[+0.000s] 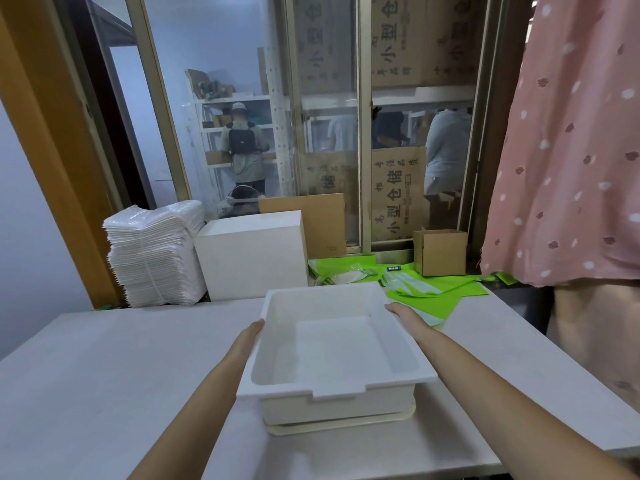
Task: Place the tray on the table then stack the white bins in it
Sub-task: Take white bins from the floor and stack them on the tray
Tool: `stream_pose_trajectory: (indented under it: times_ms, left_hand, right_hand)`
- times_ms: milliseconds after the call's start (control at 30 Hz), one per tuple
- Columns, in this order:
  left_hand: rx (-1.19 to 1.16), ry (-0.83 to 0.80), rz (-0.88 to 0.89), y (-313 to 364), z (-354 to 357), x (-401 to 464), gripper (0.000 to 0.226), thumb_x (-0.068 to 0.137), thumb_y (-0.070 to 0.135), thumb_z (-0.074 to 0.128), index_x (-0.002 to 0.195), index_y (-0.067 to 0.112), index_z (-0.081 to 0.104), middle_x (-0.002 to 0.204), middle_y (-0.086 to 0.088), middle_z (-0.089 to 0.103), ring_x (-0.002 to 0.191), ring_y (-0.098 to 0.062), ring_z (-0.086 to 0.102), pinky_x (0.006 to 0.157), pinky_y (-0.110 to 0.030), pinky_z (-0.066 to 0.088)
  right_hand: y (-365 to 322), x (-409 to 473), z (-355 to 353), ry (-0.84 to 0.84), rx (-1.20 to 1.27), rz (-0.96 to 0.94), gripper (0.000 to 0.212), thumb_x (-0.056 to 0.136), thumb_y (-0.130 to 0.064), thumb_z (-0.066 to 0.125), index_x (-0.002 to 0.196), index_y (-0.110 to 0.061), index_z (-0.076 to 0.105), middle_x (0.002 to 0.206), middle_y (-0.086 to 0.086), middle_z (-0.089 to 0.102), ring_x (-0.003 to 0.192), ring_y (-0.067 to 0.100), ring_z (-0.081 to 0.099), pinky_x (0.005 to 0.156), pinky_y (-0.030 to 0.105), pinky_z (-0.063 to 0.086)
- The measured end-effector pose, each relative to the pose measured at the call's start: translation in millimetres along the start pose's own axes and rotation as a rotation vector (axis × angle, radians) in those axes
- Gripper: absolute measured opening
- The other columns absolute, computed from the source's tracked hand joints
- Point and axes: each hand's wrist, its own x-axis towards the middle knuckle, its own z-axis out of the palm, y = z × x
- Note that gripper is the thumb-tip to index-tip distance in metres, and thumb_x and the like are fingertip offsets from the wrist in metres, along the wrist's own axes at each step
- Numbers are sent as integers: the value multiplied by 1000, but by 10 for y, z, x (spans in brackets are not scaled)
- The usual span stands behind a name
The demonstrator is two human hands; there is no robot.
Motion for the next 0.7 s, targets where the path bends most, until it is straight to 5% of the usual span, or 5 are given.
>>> stream_pose_trajectory:
  times_ms: [100, 200, 333, 500, 700]
  left_hand:
    - [35, 5, 5, 10, 15, -16, 46, 102, 31, 37, 130, -2, 53, 118, -24, 62, 115, -39, 56, 100, -42, 41]
    - [41, 7, 13, 44, 45, -53, 44, 102, 28, 36, 130, -4, 52, 93, -16, 62, 94, -31, 56, 86, -37, 42]
    - [30, 9, 2, 54, 53, -36, 46, 102, 26, 36, 132, -6, 50, 100, -20, 63, 100, -34, 54, 92, -39, 38]
    - [25, 17, -12, 24, 51, -6, 46, 102, 28, 36, 130, -4, 52, 79, -10, 56, 70, -23, 53, 82, -33, 38]
    - [11, 13, -17, -16, 36, 26, 47, 101, 32, 38, 131, -1, 52, 86, -11, 58, 96, -28, 53, 89, -37, 40]
  right_hand:
    - [-2, 1, -1, 3, -15, -3, 26, 95, -28, 46, 84, -11, 63, 54, 4, 69, 42, 19, 66, 62, 31, 44]
    - [-13, 4, -11, 0, -30, -5, 27, 95, -28, 46, 85, -11, 63, 53, 3, 69, 41, 18, 66, 62, 31, 44]
    - [-40, 1, -23, -16, -46, 15, 28, 97, -29, 45, 83, -12, 63, 51, 1, 69, 40, 16, 65, 60, 30, 43]
    - [-41, -24, -41, -41, -64, 39, 31, 98, -31, 43, 86, -10, 62, 49, 1, 68, 38, 16, 64, 59, 30, 42]
    - [-59, -21, -56, -51, -78, 48, 30, 99, -30, 41, 86, -12, 61, 48, -1, 68, 38, 14, 64, 58, 29, 42]
